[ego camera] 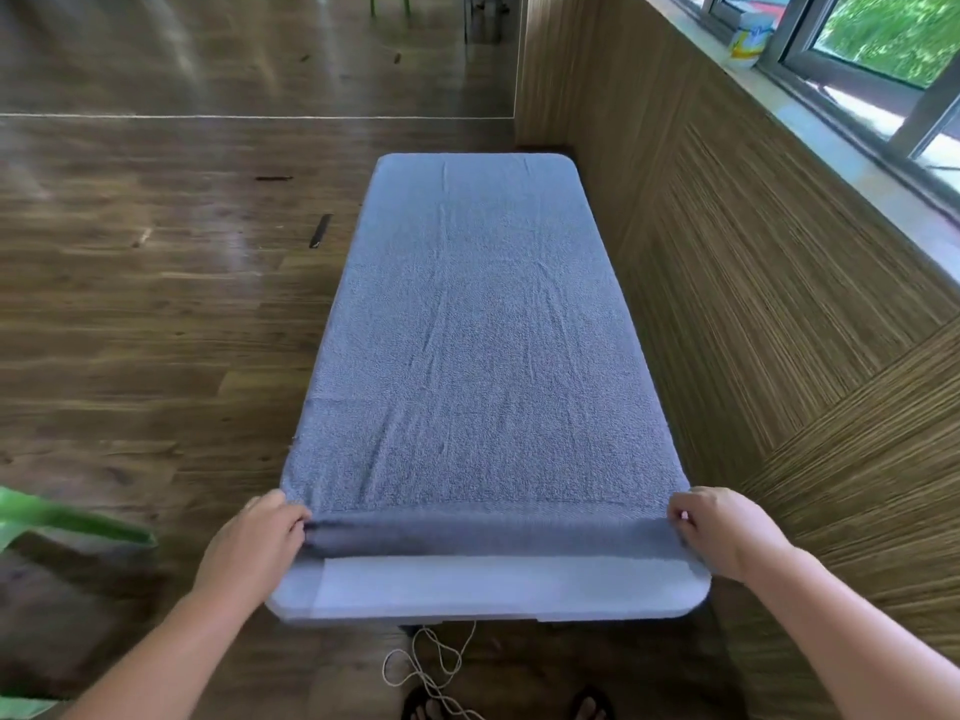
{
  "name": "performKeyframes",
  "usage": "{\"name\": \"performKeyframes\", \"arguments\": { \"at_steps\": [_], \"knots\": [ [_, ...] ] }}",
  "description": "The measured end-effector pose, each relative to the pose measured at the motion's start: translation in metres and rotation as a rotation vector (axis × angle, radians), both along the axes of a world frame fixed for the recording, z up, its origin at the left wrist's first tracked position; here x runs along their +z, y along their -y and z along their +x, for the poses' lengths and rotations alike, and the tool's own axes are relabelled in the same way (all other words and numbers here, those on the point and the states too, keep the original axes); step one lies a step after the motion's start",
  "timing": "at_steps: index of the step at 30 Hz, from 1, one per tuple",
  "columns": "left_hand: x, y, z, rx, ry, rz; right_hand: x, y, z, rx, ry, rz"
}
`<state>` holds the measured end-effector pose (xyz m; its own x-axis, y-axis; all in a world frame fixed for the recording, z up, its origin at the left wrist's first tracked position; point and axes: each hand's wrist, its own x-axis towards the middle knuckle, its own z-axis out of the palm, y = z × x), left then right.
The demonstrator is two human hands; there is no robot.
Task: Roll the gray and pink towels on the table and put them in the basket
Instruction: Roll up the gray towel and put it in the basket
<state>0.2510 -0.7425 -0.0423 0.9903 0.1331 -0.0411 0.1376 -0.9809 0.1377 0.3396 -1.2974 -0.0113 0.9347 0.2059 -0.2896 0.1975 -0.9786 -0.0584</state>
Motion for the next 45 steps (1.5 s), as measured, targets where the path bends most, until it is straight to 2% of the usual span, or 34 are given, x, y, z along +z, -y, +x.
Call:
{"name": "performKeyframes", "arguments": {
  "at_steps": [2,4,7,13,20,25,29,31,33,35,37,39,45],
  "knots": [
    [-0.002,0.018,0.001,0.094,0.014,-0.081,-0.007,-0.007,-0.004,-0.100,0.025,0.049],
    [-0.007,0.032,-0.005,0.048,0.040,-0.083,-0.015,-0.012,-0.016,-0.127,0.068,0.112],
    [-0.018,0.038,-0.015,-0.119,0.015,0.009,-0.028,-0.012,-0.036,-0.035,0.096,0.060],
    [-0.021,0.025,-0.003,-0.109,0.092,0.092,-0.037,-0.001,-0.031,0.035,0.205,-0.041],
    [-0.014,0.014,-0.021,-0.175,0.062,0.110,-0.011,0.000,-0.025,0.131,-0.001,-0.055],
    [-0.002,0.012,0.010,-0.088,-0.004,0.101,-0.001,-0.011,0.004,0.018,-0.081,-0.024],
    [-0.003,0.027,0.029,0.066,0.012,-0.057,-0.006,-0.031,0.010,-0.184,-0.014,0.108],
    [-0.009,0.046,0.024,0.042,0.043,-0.157,-0.012,-0.045,-0.004,-0.124,0.097,0.213],
    [-0.019,0.065,0.014,-0.105,0.042,-0.130,-0.012,-0.062,-0.019,-0.015,0.073,0.269],
    [-0.029,0.073,0.008,-0.218,0.019,-0.049,-0.013,-0.073,-0.028,0.097,0.063,0.260],
    [-0.031,0.073,0.016,-0.232,0.013,-0.019,-0.022,-0.075,-0.024,0.256,0.163,0.152],
    [-0.027,0.073,0.026,-0.222,0.011,0.003,-0.025,-0.075,-0.016,0.282,0.214,0.113],
    [-0.021,0.066,0.026,-0.286,0.026,-0.002,-0.016,-0.077,-0.004,0.281,0.074,0.102]
  ]
}}
